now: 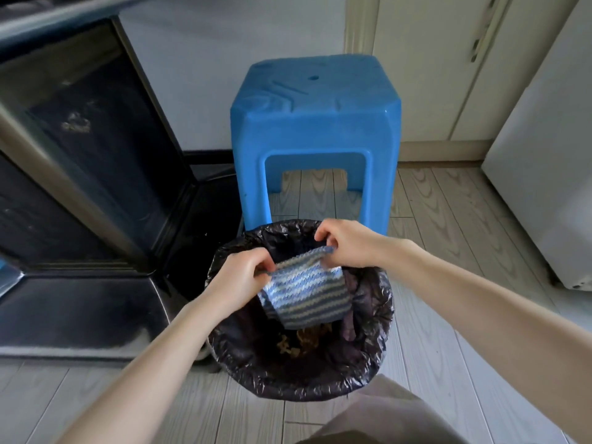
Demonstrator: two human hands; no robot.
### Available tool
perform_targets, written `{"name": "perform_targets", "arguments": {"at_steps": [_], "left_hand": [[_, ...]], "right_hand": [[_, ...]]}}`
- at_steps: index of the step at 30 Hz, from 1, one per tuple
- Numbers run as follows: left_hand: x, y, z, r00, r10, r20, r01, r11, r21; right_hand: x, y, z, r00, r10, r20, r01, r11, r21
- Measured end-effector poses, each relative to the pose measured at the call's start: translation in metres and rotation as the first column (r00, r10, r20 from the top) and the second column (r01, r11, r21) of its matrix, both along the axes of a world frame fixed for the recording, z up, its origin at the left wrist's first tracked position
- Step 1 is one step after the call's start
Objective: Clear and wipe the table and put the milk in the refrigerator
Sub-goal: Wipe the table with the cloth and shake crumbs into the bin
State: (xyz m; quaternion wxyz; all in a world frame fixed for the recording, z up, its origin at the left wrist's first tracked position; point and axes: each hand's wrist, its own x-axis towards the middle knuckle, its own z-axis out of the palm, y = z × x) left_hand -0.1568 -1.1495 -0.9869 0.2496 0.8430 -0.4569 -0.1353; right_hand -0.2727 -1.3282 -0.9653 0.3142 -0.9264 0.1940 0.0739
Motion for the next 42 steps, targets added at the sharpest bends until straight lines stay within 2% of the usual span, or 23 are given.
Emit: {"name": "perform_targets", "arguments": {"at_steps": [3, 5, 7, 9, 10, 14, 17, 18, 19, 21, 22, 24, 26, 28, 30, 31, 33, 34, 36, 38, 39, 40, 42], "left_hand": [[-0.005, -0.005, 0.005, 0.996, -0.061, -0.066, 0.057, 0.997, -0.053], [-0.007, -0.007, 0.005, 0.987, -0.056, -0.151, 0.044, 0.995, -0.086], [-0.008, -0.005, 0.007, 0.958, -0.003, -0.285, -0.037, 0.990, -0.136], [-0.007, -0.002, 0.007, 0.897, 0.040, -0.440, -0.152, 0.963, -0.223], [-0.007, -0.001, 0.007, 0.882, 0.043, -0.470, -0.172, 0.957, -0.235], [-0.008, -0.003, 0.009, 0.918, 0.006, -0.396, -0.073, 0.985, -0.156], [-0.006, -0.004, 0.010, 0.873, 0.038, -0.487, -0.139, 0.975, -0.173], [-0.008, -0.004, 0.011, 0.811, 0.054, -0.583, -0.219, 0.951, -0.216], [-0.009, -0.005, 0.012, 0.690, 0.061, -0.721, -0.337, 0.909, -0.246], [-0.007, -0.007, 0.012, 0.311, 0.007, -0.950, -0.556, 0.813, -0.176], [-0.006, -0.008, 0.011, 0.147, -0.038, -0.988, -0.623, 0.772, -0.123], [-0.008, -0.010, 0.011, -0.016, -0.108, -0.994, -0.676, 0.734, -0.069], [-0.016, -0.017, 0.007, -0.105, -0.177, -0.979, -0.688, 0.724, -0.057], [-0.022, -0.023, 0.005, -0.155, -0.193, -0.969, -0.713, 0.701, -0.026], [-0.022, -0.023, 0.004, -0.178, -0.168, -0.970, -0.721, 0.692, 0.013], [-0.022, -0.021, 0.005, -0.178, -0.167, -0.970, -0.706, 0.709, 0.008], [-0.021, -0.018, 0.004, -0.163, -0.167, -0.972, -0.682, 0.731, -0.011], [-0.021, -0.016, 0.004, -0.162, -0.165, -0.973, -0.682, 0.731, -0.010], [-0.020, -0.017, 0.001, -0.182, -0.184, -0.966, -0.701, 0.713, -0.004], [-0.022, -0.023, -0.003, -0.201, -0.190, -0.961, -0.727, 0.687, 0.016], [-0.024, -0.026, -0.005, -0.203, -0.180, -0.962, -0.746, 0.666, 0.033], [-0.026, -0.029, -0.007, -0.196, -0.152, -0.969, -0.754, 0.655, 0.050], [-0.030, -0.029, -0.009, -0.181, -0.122, -0.976, -0.715, 0.698, 0.046]], "right_hand": [[0.001, 0.011, -0.005, 0.985, 0.136, -0.101, -0.142, 0.988, -0.054], [0.001, 0.018, -0.013, 0.982, 0.178, -0.059, -0.181, 0.982, -0.057], [0.001, 0.020, -0.013, 0.993, 0.112, 0.041, -0.113, 0.994, 0.007], [0.002, 0.020, -0.010, 0.997, 0.025, 0.071, -0.031, 0.996, 0.089], [0.002, 0.023, -0.006, 0.997, 0.013, 0.075, -0.022, 0.992, 0.126], [0.003, 0.031, -0.001, 0.998, 0.059, -0.007, -0.055, 0.964, 0.258], [0.003, 0.028, -0.003, 0.999, 0.024, 0.025, -0.029, 0.973, 0.227], [0.002, 0.028, -0.002, 0.999, -0.028, 0.047, 0.016, 0.972, 0.234], [0.002, 0.027, -0.002, 0.992, -0.100, 0.074, 0.077, 0.962, 0.261], [0.001, 0.028, -0.002, 0.960, -0.236, 0.152, 0.176, 0.928, 0.329], [0.002, 0.029, -0.001, 0.942, -0.261, 0.212, 0.183, 0.927, 0.327], [0.006, 0.036, -0.002, 0.906, -0.218, 0.363, 0.136, 0.962, 0.236], [0.011, 0.048, -0.002, 0.874, -0.123, 0.469, 0.034, 0.981, 0.193], [0.016, 0.060, -0.004, 0.883, 0.039, 0.469, -0.129, 0.978, 0.162], [0.015, 0.061, -0.010, 0.917, 0.177, 0.357, -0.227, 0.968, 0.105], [0.013, 0.055, -0.013, 0.942, 0.197, 0.272, -0.225, 0.972, 0.075], [0.007, 0.039, -0.021, 0.987, 0.091, 0.131, -0.094, 0.995, 0.019], [0.004, 0.033, -0.021, 0.993, 0.001, 0.122, -0.003, 1.000, 0.015], [0.004, 0.034, -0.018, 0.965, -0.120, 0.232, 0.106, 0.992, 0.070], [0.006, 0.053, -0.012, 0.932, -0.088, 0.353, 0.049, 0.992, 0.116], [0.007, 0.063, -0.011, 0.930, -0.039, 0.364, -0.009, 0.992, 0.127], [0.008, 0.070, -0.015, 0.939, 0.004, 0.343, -0.049, 0.991, 0.122], [0.011, 0.068, -0.028, 0.968, 0.027, 0.250, -0.049, 0.996, 0.080]]}}
